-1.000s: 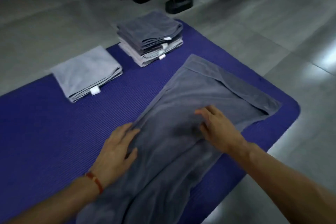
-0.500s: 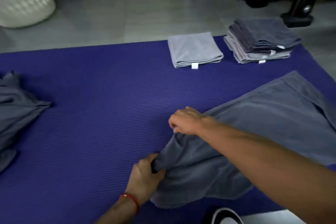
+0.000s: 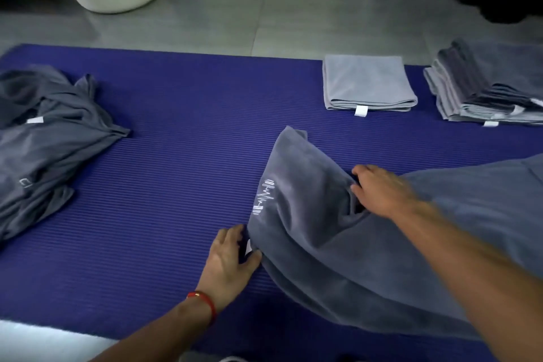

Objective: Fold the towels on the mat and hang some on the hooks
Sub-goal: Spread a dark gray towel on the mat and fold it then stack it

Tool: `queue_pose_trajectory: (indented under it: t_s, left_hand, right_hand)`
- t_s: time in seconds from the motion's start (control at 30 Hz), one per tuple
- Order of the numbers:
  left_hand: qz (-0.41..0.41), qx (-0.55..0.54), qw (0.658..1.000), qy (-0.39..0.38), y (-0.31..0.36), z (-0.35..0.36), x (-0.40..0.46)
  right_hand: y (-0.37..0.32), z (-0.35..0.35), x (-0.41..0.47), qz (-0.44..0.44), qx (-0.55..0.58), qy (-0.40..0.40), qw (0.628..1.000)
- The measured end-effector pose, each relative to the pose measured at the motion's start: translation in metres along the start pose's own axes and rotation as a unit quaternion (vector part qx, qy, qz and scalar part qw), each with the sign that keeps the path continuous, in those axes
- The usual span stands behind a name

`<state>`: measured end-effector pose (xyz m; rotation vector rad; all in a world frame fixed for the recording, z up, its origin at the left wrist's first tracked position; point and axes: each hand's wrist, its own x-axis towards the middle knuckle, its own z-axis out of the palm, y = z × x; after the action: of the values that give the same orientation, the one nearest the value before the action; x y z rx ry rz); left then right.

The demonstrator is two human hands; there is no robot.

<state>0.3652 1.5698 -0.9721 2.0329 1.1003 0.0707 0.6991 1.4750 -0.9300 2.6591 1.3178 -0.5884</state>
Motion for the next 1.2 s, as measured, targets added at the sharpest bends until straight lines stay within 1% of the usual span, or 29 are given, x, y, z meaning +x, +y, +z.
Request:
queue_pose_trajectory:
  t_s: [0.07, 0.13, 0.2, 0.3, 0.37, 0.43, 0.53, 0.57, 0.63, 0.67, 0.7, 0.73, 0.8, 0.83, 0.87, 0.9, 0.93, 0.97, 1.0, 1.03, 1.07, 1.1, 1.13, 1.2]
  left_hand:
    - [0.010, 0.028, 0.999, 0.017, 0.001, 0.005, 0.002]
    - [0.015, 0.018, 0.999, 0.022, 0.010, 0.007, 0.001]
    - [0.040, -0.027, 0.999, 0.015, 0.029, 0.006, -0.003]
    - [0.049, -0.147, 0.988, -0.005, 0.059, 0.001, -0.012]
    - [0.050, -0.180, 0.982, 0.006, 0.064, -0.006, -0.015]
    - [0.035, -0.200, 0.979, 0.015, 0.059, -0.016, -0.016]
    - [-0.043, -0.286, 0.957, 0.003, 0.048, -0.032, -0.018]
    - [-0.065, -0.302, 0.951, 0.007, 0.046, -0.038, -0.019]
    - [-0.074, -0.301, 0.950, 0.038, 0.041, -0.051, -0.023]
    - [-0.056, -0.288, 0.954, 0.061, 0.041, -0.057, -0.026]
    - [-0.032, -0.263, 0.960, 0.094, 0.040, -0.062, -0.029]
    - [-0.009, -0.226, 0.964, 0.136, 0.039, -0.066, -0.033]
    - [0.030, -0.149, 0.962, 0.226, 0.034, -0.069, -0.041]
    - [0.046, -0.123, 0.959, 0.250, 0.030, -0.068, -0.046]
    - [0.053, -0.103, 0.958, 0.261, 0.023, -0.064, -0.054]
    - [0.047, -0.092, 0.960, 0.261, 0.014, -0.057, -0.062]
    - [0.030, -0.095, 0.963, 0.251, 0.002, -0.048, -0.071]
    - [0.008, -0.109, 0.965, 0.238, -0.007, -0.042, -0.079]
    - [-0.017, -0.128, 0.966, 0.226, -0.017, -0.036, -0.086]
    - [-0.049, -0.141, 0.966, 0.211, -0.027, -0.034, -0.091]
    - [-0.086, -0.157, 0.964, 0.198, -0.031, -0.034, -0.092]
    - [-0.133, -0.183, 0.954, 0.197, -0.034, -0.035, -0.089]
    - [-0.179, -0.222, 0.936, 0.206, -0.035, -0.036, -0.085]
    - [-0.264, -0.310, 0.881, 0.240, -0.033, -0.041, -0.072]
  right_hand:
    - [-0.005, 0.005, 0.002, 0.000, 0.030, 0.025, 0.999]
    - [-0.013, 0.004, 0.011, -0.021, 0.036, 0.042, 0.998]
    - [-0.024, 0.001, 0.024, -0.041, 0.054, 0.046, 0.997]
    - [-0.044, -0.002, 0.047, -0.069, 0.108, 0.058, 0.990]
    - [-0.061, -0.003, 0.063, -0.071, 0.150, 0.062, 0.984]
    - [-0.080, -0.005, 0.076, -0.073, 0.164, 0.051, 0.982]
    - [-0.113, -0.011, 0.092, -0.072, 0.113, 0.006, 0.991]
    - [-0.125, -0.017, 0.098, -0.070, 0.106, 0.003, 0.992]
    - [-0.149, -0.040, 0.107, -0.073, 0.149, 0.002, 0.986]
    - [-0.161, -0.054, 0.109, -0.080, 0.199, 0.002, 0.977]
    - [-0.169, -0.070, 0.110, -0.094, 0.274, -0.001, 0.957]
    - [-0.175, -0.084, 0.108, -0.107, 0.368, -0.005, 0.924]
    - [-0.175, -0.101, 0.102, -0.112, 0.551, -0.007, 0.827]
    - [-0.171, -0.105, 0.100, -0.110, 0.618, -0.021, 0.778]
    - [-0.166, -0.107, 0.098, -0.114, 0.648, -0.044, 0.752]
    - [-0.162, -0.105, 0.096, -0.121, 0.639, -0.061, 0.757]
    - [-0.156, -0.101, 0.098, -0.118, 0.592, -0.064, 0.795]
    - [-0.150, -0.095, 0.103, -0.115, 0.482, -0.060, 0.867]
    - [-0.144, -0.088, 0.110, -0.109, 0.311, -0.057, 0.942]
    - [-0.138, -0.080, 0.115, -0.093, 0.136, -0.063, 0.984]
    - [-0.138, -0.070, 0.117, -0.086, -0.007, -0.064, 0.994]
    - [-0.143, -0.062, 0.117, -0.094, -0.078, -0.063, 0.990]
    - [-0.151, -0.057, 0.116, -0.111, -0.087, -0.061, 0.988]
    - [-0.170, -0.050, 0.117, -0.147, -0.058, -0.043, 0.987]
